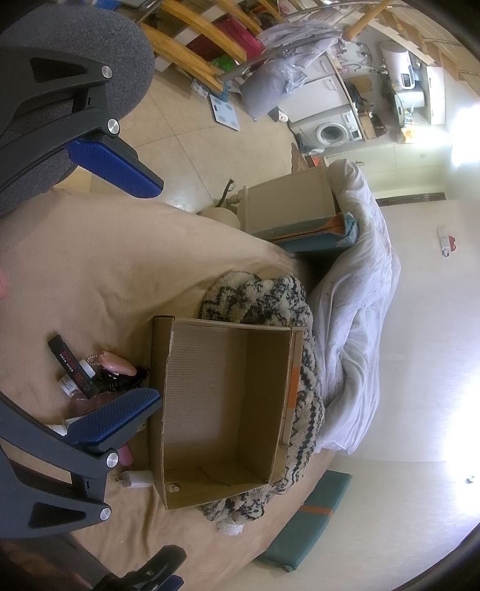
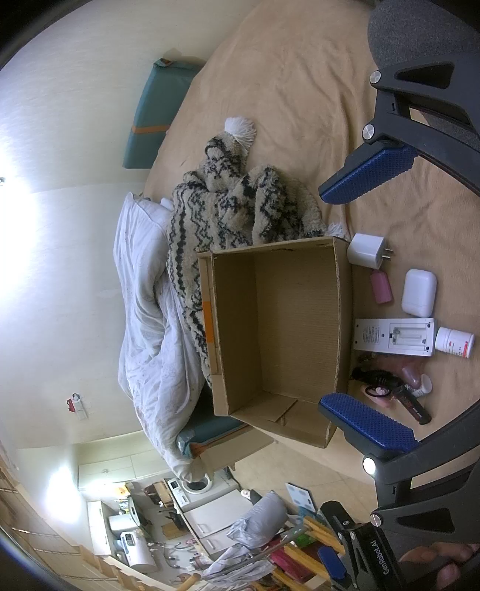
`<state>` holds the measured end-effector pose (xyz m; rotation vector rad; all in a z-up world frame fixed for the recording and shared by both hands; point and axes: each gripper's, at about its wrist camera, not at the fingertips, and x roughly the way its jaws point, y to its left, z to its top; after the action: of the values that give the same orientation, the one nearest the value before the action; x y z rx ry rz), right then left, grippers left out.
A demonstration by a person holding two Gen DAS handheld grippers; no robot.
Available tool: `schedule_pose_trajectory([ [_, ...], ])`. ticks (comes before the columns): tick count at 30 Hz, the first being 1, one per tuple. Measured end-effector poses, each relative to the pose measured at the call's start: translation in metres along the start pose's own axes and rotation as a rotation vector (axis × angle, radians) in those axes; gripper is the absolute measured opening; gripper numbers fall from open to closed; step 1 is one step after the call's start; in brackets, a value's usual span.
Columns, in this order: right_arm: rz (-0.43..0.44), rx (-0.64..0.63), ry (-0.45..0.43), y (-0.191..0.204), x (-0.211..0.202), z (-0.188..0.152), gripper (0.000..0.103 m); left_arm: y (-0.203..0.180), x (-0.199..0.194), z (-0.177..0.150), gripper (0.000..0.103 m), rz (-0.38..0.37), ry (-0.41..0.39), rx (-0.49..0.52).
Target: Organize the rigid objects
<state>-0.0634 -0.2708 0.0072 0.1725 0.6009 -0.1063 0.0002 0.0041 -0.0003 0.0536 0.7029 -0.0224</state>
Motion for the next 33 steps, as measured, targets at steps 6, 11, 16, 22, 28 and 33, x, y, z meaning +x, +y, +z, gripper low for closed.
schedule_pose_trajectory([
  [6,0.0,0.0,0.0,-0.0003,-0.0002,0.0001,0.103,0.0,0.0,0.0001,0.103,-0.002,0.0,0.0],
  [11,-0.001,0.0,0.001,-0.0002,0.0001,0.0003,0.103,0.0003,-0.0001,-0.0003,0.103,-0.003,-0.002,0.001],
  [16,-0.001,0.0,0.001,0.0,0.0002,0.0003,0.103,-0.0001,-0.0001,-0.0003,0.103,-0.003,-0.002,0.002],
  [22,0.0,-0.001,0.002,0.0002,0.0001,0.0001,0.103,-0.0002,-0.0001,-0.0006,0.103,-0.003,-0.001,0.002],
  [28,0.0,0.002,0.003,0.0,0.0004,-0.0002,0.103,-0.0031,0.0011,-0.0035,0.103,-0.003,0.001,0.015],
  [33,0.0,0.001,0.003,0.0001,0.0006,-0.0005,0.103,-0.0033,0.0014,-0.0039,0.103,-0.003,0.003,0.016],
])
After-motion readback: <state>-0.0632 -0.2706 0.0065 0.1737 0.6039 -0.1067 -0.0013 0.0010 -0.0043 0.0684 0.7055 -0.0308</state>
